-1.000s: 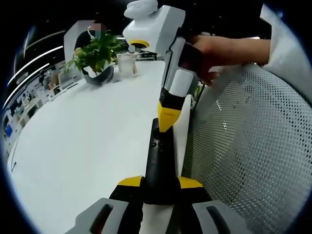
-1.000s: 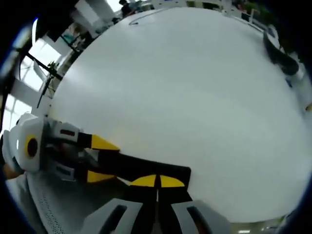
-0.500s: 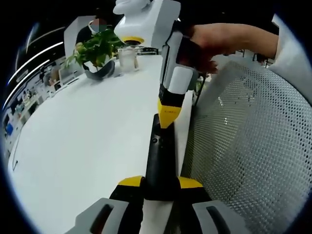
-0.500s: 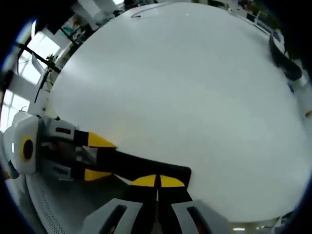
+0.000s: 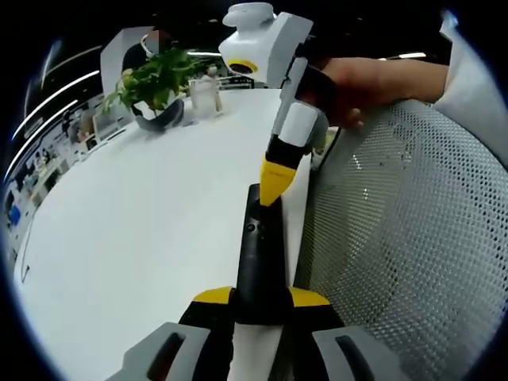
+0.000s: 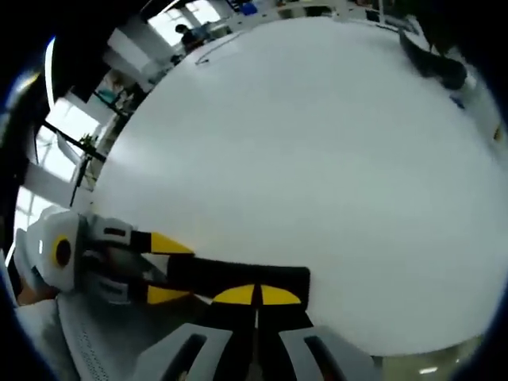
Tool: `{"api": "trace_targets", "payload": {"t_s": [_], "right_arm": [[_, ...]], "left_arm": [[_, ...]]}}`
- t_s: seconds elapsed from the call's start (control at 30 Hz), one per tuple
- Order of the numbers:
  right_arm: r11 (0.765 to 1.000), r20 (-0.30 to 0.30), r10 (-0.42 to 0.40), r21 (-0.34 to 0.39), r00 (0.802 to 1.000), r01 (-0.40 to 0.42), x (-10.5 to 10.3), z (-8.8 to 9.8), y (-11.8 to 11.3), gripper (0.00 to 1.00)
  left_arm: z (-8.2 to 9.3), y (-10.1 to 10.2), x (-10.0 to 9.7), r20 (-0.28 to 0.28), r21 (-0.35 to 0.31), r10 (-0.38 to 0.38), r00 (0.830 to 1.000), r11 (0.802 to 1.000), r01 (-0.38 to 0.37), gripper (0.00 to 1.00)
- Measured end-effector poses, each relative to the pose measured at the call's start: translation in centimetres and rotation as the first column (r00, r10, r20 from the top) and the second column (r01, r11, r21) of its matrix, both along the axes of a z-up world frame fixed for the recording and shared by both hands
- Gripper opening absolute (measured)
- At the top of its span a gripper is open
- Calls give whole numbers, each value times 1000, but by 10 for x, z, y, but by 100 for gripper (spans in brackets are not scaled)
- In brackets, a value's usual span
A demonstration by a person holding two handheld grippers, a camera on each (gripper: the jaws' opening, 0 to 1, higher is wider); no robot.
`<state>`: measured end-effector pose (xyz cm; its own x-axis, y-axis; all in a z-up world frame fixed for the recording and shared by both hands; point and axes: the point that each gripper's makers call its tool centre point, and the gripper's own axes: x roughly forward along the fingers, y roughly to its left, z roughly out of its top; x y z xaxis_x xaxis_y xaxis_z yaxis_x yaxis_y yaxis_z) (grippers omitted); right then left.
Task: Press the specified remote control buttons in sequence, fully releasing each button before pressing the next.
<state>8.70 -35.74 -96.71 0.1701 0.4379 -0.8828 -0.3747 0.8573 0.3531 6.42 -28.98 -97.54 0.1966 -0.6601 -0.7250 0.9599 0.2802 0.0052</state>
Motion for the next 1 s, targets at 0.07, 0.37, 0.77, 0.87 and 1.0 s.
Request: {"api": "trace_targets", "payload": {"t_s": [0.07, 0.37, 0.77, 0.87, 1.0], "right_arm": [[1000, 5, 0, -11, 1000, 0, -1, 0, 1, 0], [1000, -42, 9, 3, 999, -8, -6, -1, 3, 0], [999, -39, -5, 39, 999, 7, -4, -2, 6, 0], [998, -59, -24, 59, 998, 28, -4, -2, 5, 0], [995, -87, -52, 84, 995, 60, -4, -1, 6, 0]], "left_arm": [[0, 0, 0, 4, 1, -4, 1000, 1000, 4, 24], [-1, -1, -3, 5, 13, -18, 1000, 1000, 18, 23], [0, -1, -3, -3, 3, -13, 1000, 1000, 13, 24], [0, -1, -3, -2, 0, -14, 1000, 1000, 14, 24], [0, -1, -3, 2, -4, -15, 1000, 1000, 15, 24]]}}
